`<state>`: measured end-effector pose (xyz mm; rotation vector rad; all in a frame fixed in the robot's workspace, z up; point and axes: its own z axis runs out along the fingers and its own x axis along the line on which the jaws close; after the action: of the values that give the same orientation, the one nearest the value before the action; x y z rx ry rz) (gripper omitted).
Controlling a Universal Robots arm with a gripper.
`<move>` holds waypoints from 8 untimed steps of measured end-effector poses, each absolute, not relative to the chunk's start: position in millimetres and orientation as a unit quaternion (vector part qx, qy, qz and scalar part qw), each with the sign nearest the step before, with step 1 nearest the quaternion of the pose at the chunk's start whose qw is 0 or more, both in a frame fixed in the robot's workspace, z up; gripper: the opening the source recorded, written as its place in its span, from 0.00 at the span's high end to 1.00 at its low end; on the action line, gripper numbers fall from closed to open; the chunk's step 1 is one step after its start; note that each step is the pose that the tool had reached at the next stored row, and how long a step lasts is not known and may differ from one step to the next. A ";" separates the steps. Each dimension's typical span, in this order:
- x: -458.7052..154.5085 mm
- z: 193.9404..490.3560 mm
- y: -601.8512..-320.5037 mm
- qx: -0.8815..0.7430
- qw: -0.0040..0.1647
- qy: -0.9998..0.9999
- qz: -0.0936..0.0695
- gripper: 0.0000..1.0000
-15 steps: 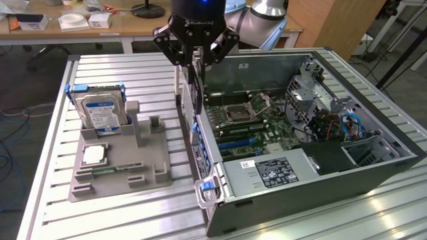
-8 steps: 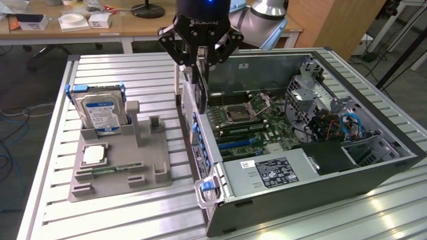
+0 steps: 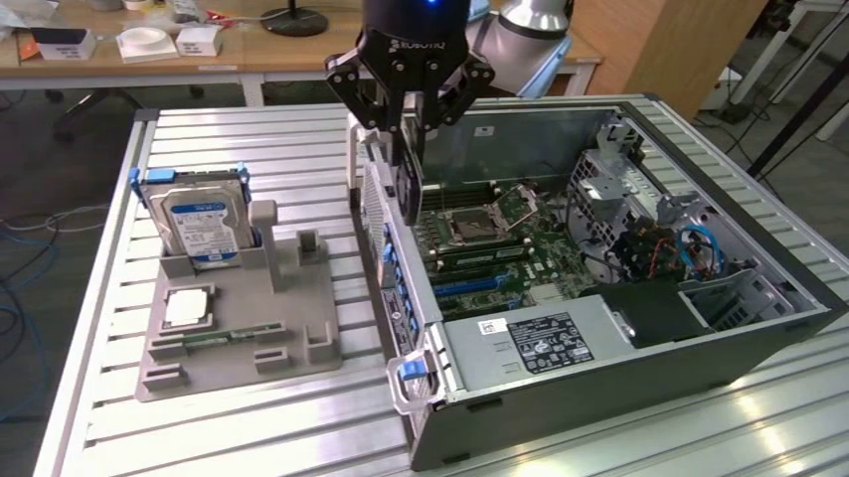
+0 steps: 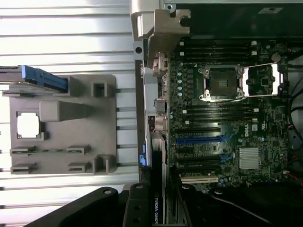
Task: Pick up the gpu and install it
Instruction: 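Pick up the gpu and move the gpu toward the slot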
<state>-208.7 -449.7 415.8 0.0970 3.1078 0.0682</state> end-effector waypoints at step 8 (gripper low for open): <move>-199.3 415.8 -449.7 0.031 0.016 0.999 0.022 0.74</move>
<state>-199.3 -449.7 415.8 0.0972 3.1078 0.0682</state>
